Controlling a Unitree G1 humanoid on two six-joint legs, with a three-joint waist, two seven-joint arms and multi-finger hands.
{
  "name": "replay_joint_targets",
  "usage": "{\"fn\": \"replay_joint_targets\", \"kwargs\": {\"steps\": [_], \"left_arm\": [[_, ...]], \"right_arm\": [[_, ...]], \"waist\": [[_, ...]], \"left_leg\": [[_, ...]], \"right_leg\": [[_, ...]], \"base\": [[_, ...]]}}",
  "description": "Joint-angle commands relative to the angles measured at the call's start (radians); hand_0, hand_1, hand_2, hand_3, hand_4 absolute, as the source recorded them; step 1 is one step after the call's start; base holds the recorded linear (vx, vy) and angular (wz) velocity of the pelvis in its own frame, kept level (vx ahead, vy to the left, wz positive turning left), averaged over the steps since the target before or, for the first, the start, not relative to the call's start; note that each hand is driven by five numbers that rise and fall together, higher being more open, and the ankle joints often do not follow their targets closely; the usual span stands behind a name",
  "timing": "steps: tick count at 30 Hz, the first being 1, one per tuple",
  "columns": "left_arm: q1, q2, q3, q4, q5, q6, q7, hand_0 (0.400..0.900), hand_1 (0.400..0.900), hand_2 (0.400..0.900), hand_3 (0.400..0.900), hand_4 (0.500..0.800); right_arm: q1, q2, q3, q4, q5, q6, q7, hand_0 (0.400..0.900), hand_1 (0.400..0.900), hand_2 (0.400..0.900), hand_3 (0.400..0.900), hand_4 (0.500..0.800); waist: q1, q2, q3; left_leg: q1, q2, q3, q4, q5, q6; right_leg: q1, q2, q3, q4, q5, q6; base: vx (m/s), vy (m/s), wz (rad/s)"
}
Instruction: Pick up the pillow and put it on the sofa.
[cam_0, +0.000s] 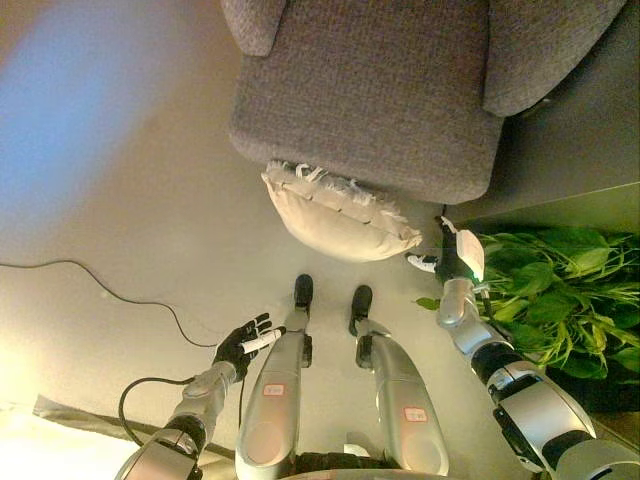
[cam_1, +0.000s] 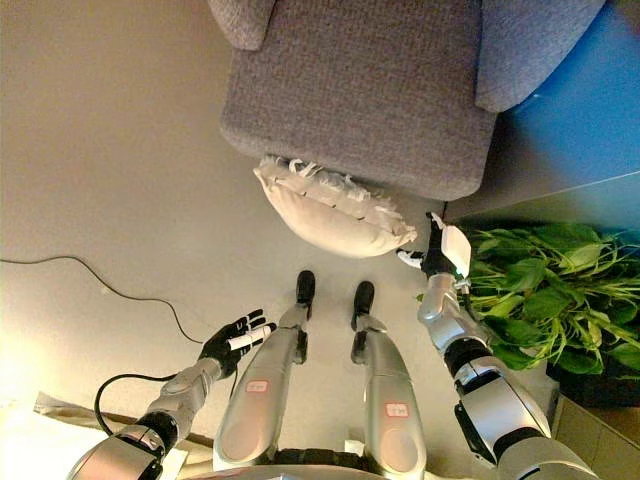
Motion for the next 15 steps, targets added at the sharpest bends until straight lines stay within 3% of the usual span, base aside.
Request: {"fn": "replay_joint_targets", "kwargs": {"steps": [1,5,15], "left_arm": [[0.035,0.012,0.002,-0.112,-0.048,-0.060,-0.010,0.900,0.900,0.900,0.900,0.800],[0.046,0.008,-0.018,-0.183,-0.081,-0.072,-0.009,0.900,0.900,0.900,0.900,0.800],[0.070,-0.003,-0.028,-0.253,-0.110,-0.104,0.035,0.900,0.900,0.900,0.900,0.800]], "right_arm": [[-0.022,-0.125,0.014,-0.152,-0.003,-0.015,-0.067,0.900,0.900,0.900,0.900,0.800],[-0.047,-0.167,0.014,-0.202,0.011,-0.019,-0.059,0.900,0.900,0.900,0.900,0.800],[-0.102,-0.217,0.040,-0.250,0.020,-0.009,-0.029,0.900,0.900,0.900,0.900,0.800]], "waist": [[-0.016,-0.008,0.004],[-0.017,0.012,0.004],[-0.019,0.042,0.004]], "left_leg": [[-0.094,-0.052,0.008,0.078,-0.055,0.025],[-0.210,-0.056,0.001,0.138,-0.059,0.026],[-0.411,-0.059,-0.010,0.265,-0.081,0.026]], "right_leg": [[-0.074,0.000,0.008,-0.010,0.050,0.063],[-0.194,-0.005,0.017,0.037,0.050,0.061],[-0.383,-0.015,0.045,0.153,0.036,0.047]], "base": [[-0.06,0.048,0.05],[-0.06,0.049,0.09],[-0.05,0.039,0.03]]}}
